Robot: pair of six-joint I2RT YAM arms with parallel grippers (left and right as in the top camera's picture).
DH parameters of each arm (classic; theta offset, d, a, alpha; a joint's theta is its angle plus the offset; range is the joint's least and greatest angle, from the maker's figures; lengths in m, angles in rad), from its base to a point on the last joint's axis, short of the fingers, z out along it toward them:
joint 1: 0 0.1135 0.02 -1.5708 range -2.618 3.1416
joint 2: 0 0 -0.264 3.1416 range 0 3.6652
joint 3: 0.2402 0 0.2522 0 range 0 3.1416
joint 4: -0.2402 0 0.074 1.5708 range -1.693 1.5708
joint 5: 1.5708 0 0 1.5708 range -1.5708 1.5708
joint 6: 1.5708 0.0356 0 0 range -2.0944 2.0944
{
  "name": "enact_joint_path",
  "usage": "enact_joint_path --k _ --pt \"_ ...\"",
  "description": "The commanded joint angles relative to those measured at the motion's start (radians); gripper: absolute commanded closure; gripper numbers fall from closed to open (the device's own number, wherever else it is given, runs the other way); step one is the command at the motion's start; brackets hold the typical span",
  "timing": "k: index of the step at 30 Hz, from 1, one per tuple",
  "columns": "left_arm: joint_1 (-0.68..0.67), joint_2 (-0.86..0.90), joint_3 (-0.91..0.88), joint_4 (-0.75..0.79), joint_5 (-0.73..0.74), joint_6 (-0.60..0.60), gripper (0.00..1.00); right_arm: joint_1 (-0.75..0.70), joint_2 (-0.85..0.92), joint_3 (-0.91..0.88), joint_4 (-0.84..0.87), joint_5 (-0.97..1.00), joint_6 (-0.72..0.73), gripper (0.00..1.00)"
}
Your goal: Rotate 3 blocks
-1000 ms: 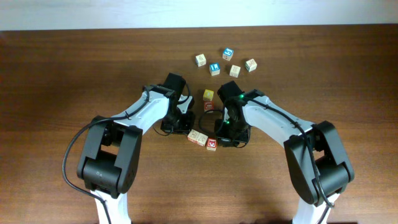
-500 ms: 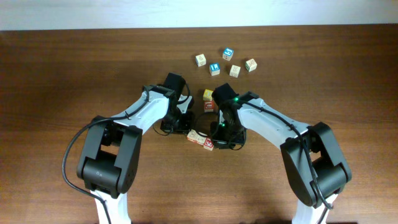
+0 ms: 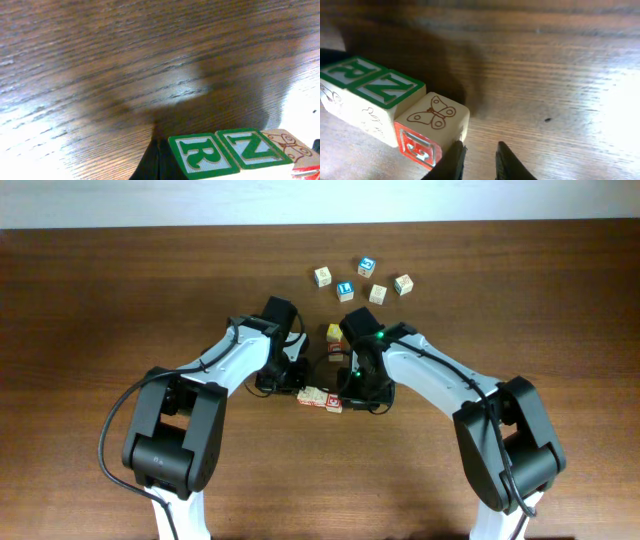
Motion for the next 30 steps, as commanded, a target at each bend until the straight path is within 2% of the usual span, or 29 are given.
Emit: enact_joint_path --k 1,7,12,13,20,25,28,30 --pt "-0.009 -0.011 -0.008 -0.021 0.024 -0.041 1.00 0.005 0.009 0.034 0.004 0.001 -0.010 0.74" --pt "-0.009 -0.011 -0.008 -0.055 0.024 -0.071 1.00 0.005 0.009 0.034 0.012 0.048 -0.010 0.66" --pt "-0.009 -0.011 -0.008 -0.058 0.024 -0.071 1.00 0.005 0.009 0.034 0.002 0.075 -0.014 0.65" --pt "-0.009 -0.011 -0.008 -0.058 0.024 -0.071 1.00 0.005 0.009 0.034 -0.006 0.088 -0.014 0.66" --pt "-0.009 -0.011 -0.008 -0.057 0.024 -0.071 1.00 0.005 0.009 0.035 -0.039 0.146 -0.014 0.96" --pt "-0.009 -0.011 -0.008 -0.056 0.024 -0.071 1.00 0.031 0.009 0.048 -0.103 -0.008 -0.056 0.96" --pt "-0.009 -0.011 -0.008 -0.055 0.024 -0.071 1.00 0.082 0.009 0.047 -0.095 -0.001 -0.045 0.96" --pt "-0.009 -0.011 -0.008 -0.053 0.024 -0.071 1.00 0.108 0.009 0.042 -0.085 0.068 0.029 0.96"
